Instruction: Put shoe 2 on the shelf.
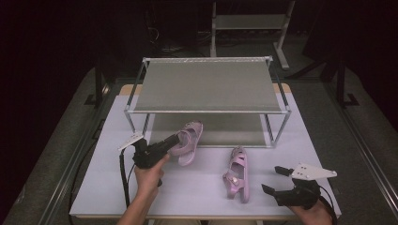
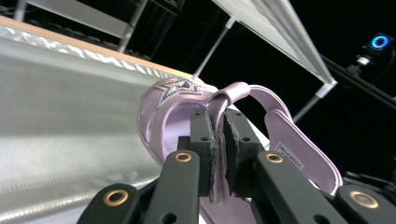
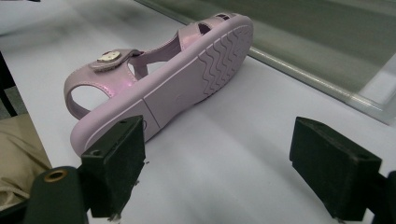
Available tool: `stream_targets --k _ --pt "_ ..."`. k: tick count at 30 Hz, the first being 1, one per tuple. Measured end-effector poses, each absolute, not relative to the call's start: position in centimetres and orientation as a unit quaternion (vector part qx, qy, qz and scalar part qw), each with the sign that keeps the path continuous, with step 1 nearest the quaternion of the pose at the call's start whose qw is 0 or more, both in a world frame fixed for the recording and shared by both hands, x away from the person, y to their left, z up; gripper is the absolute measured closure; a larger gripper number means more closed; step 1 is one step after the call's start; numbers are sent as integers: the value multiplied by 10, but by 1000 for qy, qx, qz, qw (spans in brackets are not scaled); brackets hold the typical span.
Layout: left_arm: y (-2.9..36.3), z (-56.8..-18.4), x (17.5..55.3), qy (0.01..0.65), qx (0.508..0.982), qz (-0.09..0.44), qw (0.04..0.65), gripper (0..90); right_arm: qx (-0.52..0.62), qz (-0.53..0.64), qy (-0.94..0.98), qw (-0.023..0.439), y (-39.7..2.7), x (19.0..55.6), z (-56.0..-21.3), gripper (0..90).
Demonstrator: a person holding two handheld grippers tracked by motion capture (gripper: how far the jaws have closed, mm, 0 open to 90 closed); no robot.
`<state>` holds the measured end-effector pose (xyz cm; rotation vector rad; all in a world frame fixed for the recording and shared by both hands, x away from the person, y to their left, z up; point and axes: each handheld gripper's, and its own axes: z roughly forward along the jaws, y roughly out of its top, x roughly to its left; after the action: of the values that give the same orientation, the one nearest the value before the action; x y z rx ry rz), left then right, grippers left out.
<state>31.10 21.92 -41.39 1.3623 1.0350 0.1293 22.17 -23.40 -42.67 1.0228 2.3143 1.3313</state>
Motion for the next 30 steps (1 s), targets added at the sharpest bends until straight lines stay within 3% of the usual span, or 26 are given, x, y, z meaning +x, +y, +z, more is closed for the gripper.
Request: stream_targets --k 30 --pt "185 -436 367 489 584 117 638 831 354 466 799 138 -236 223 -428 178"
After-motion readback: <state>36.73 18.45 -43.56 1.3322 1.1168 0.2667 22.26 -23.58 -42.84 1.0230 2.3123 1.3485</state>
